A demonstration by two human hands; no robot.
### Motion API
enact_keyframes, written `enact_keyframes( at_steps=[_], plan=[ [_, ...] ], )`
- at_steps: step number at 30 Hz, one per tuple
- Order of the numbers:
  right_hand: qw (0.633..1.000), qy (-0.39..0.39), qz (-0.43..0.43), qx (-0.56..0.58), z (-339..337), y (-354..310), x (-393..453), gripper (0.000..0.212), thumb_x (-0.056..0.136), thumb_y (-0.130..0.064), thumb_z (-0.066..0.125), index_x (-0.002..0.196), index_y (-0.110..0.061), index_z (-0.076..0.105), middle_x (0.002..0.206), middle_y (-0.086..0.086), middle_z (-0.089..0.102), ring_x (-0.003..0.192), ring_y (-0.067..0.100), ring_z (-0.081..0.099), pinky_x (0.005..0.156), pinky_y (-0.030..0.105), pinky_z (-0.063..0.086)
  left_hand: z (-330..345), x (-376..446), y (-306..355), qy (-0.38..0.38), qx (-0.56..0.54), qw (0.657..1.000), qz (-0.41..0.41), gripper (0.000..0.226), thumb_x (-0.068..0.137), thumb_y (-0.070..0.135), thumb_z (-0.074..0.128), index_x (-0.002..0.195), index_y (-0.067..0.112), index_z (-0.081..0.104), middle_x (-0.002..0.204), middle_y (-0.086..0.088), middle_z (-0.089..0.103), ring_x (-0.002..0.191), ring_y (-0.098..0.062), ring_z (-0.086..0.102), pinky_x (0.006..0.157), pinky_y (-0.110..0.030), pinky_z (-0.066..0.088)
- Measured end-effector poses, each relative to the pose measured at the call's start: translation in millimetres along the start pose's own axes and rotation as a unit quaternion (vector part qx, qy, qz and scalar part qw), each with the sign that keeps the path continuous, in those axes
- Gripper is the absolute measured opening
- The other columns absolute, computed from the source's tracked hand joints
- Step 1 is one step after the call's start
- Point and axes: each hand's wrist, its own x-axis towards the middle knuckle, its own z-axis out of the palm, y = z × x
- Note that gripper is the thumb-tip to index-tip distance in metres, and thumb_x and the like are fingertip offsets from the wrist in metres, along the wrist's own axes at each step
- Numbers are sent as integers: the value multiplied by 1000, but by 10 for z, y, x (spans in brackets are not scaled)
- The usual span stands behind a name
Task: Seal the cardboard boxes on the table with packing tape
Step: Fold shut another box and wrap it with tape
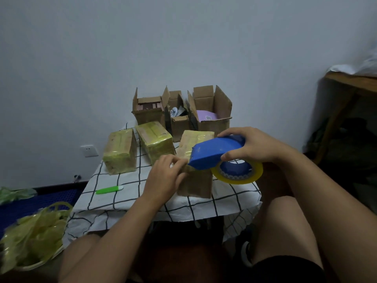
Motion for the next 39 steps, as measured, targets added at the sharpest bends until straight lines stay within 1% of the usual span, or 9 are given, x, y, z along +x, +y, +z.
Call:
enact_keyframes(
  at_steps=[3, 5, 8, 11, 19, 28, 31, 35, 39],
  plan=[
    [1000, 6, 2, -16, -138, 88, -5, 56, 78, -42, 83, 128, -41, 58, 118, -16, 57, 101, 4, 57, 79, 16, 44, 77, 109, 107, 25, 7, 999, 26, 30, 80, 29, 75, 105, 14, 68, 93, -4, 58, 86, -22, 51, 69, -33, 40],
    [1000, -1, 7, -9, -192, 175, -5, 56, 79, -39, 82, 129, -40, 58, 120, -16, 58, 104, 6, 58, 82, 19, 47, 119, 167, 161, 29, 8, 999, 45, 24, 83, 30, 68, 98, 12, 66, 98, -4, 60, 92, -22, 52, 73, -32, 40],
    [1000, -15, -1, 17, -176, 304, -18, 58, 75, -43, 84, 126, -43, 57, 122, -15, 58, 106, 8, 60, 88, 24, 50, 140, 193, 162, 12, -18, 998, 53, 23, 85, 27, 62, 99, 9, 65, 104, -5, 65, 93, -24, 59, 74, -36, 49],
    [999, -15, -9, 47, -140, 347, -7, 59, 67, -50, 77, 123, -45, 57, 121, -16, 59, 104, 7, 61, 85, 23, 50, 141, 165, 128, 11, -26, 999, 39, 23, 84, 20, 71, 103, 9, 66, 104, -5, 66, 89, -24, 61, 70, -37, 53],
    [996, -25, -35, 73, -135, 548, -41, 61, 63, -58, 75, 122, -50, 58, 122, -16, 59, 104, 9, 61, 86, 28, 54, 153, 146, 182, 15, 5, 1000, 18, 21, 85, 26, 70, 100, 12, 67, 105, -2, 67, 89, -23, 62, 69, -34, 48],
    [998, -5, -15, 69, -277, 635, -185, 53, 78, -34, 85, 121, -49, 57, 118, -21, 59, 100, 3, 61, 78, 19, 48, 135, 169, 228, 6, 5, 1000, 14, 20, 83, 22, 75, 98, 14, 64, 104, 2, 65, 88, -20, 59, 68, -28, 41],
    [998, -12, -13, 52, -257, 635, -163, 54, 80, -32, 82, 125, -46, 55, 118, -23, 57, 101, 3, 59, 78, 17, 46, 130, 161, 214, -4, 4, 1000, 18, 26, 84, 23, 73, 105, 17, 59, 102, 2, 63, 86, -21, 59, 68, -28, 41],
    [999, -17, -12, 45, -219, 668, -161, 53, 80, -33, 81, 122, -50, 54, 117, -25, 55, 101, 5, 59, 76, 17, 46, 128, 202, 201, -34, 26, 999, 30, 50, 79, 21, 78, 125, 20, 58, 126, -5, 60, 90, -27, 62, 70, -37, 53],
    [998, -19, -16, 58, -197, 687, -164, 49, 80, -33, 82, 116, -52, 55, 116, -22, 58, 100, 7, 61, 79, 20, 48, 131, 206, 224, -33, 78, 995, 60, 47, 77, 18, 80, 121, 21, 65, 130, -5, 59, 100, -26, 57, 76, -35, 44]
  ],
)
